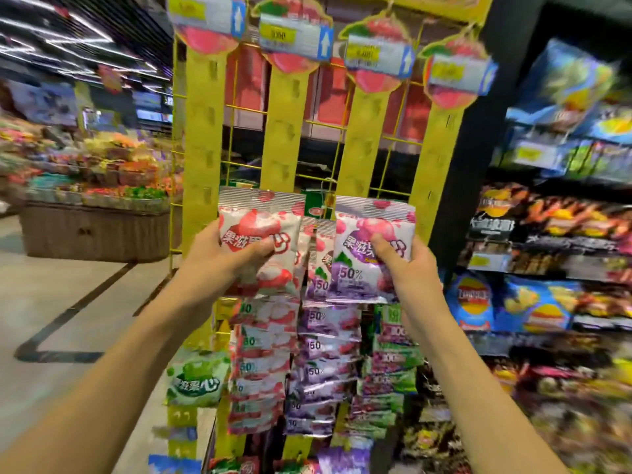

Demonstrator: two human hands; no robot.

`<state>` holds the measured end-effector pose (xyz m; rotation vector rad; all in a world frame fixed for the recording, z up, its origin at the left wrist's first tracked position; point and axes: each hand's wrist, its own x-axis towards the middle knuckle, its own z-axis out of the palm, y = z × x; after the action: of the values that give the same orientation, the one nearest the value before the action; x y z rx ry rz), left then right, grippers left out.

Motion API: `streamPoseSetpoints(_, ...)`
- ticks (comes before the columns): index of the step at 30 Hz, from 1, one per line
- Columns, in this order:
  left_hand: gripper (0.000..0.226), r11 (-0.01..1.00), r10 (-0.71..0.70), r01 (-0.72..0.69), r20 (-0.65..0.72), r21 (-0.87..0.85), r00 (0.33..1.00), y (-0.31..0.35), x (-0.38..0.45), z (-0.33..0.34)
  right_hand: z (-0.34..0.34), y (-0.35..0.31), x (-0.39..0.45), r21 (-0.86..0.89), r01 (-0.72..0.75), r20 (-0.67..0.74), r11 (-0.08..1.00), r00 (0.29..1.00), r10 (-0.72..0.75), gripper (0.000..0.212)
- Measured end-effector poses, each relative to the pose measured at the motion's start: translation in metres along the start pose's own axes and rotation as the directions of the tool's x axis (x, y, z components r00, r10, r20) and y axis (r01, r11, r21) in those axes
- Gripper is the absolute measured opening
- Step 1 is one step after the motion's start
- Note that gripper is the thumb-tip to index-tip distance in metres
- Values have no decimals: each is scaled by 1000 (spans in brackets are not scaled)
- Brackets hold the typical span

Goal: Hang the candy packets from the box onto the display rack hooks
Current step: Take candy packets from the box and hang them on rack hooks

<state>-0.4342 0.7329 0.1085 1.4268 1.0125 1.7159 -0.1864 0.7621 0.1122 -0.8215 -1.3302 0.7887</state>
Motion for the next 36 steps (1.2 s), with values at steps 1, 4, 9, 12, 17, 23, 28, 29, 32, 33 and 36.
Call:
streamPoseSetpoints(1,26,1000,10,-10,-12,-12,1000,0,2,2,0,-3,2,-6,-4,-8,1000,1000,4,22)
streamPoseSetpoints(4,23,999,28,-29,-32,-33,999,3,4,7,0,-8,4,-25,-13,-6,1000,1000,12,23)
streamPoseSetpoints(9,25,999,45,-45,-17,-27,999,23,16,22,-7,-15,5,-30,-12,-27,999,1000,12,30)
streamPoseSetpoints(12,21,997,73,-73,4,-19,997,36,27,29,-10,-20,2,-42,27,-20,999,999,-28,30)
streamPoseSetpoints(17,13,999,36,-37,13,18,999,53,46,29,-10,-33,-3,-22,58,1,998,998,-58,29)
streamPoseSetpoints(23,18,988,-88,86,5,129,996,50,59,25,-4,-36,-1,26,46,30,999,998,-47,29)
streamPoseSetpoints(28,36,968,-167,161,15,191,986,41,64,18,-3,-31,2,17,39,39,999,998,-40,28)
streamPoseSetpoints(29,35,968,-171,163,25,191,985,40,64,18,-3,-30,3,16,40,35,999,999,-41,28)
streamPoseSetpoints(32,22,964,-183,169,51,204,982,37,61,19,-5,-27,5,11,23,30,1000,999,-23,28)
streamPoseSetpoints(33,21,962,-187,172,50,212,981,36,60,19,-5,-26,5,8,17,32,1000,999,-17,27)
streamPoseSetpoints(36,24,953,-192,169,68,253,979,31,58,19,-5,-23,5,-1,25,40,1000,999,-25,23)
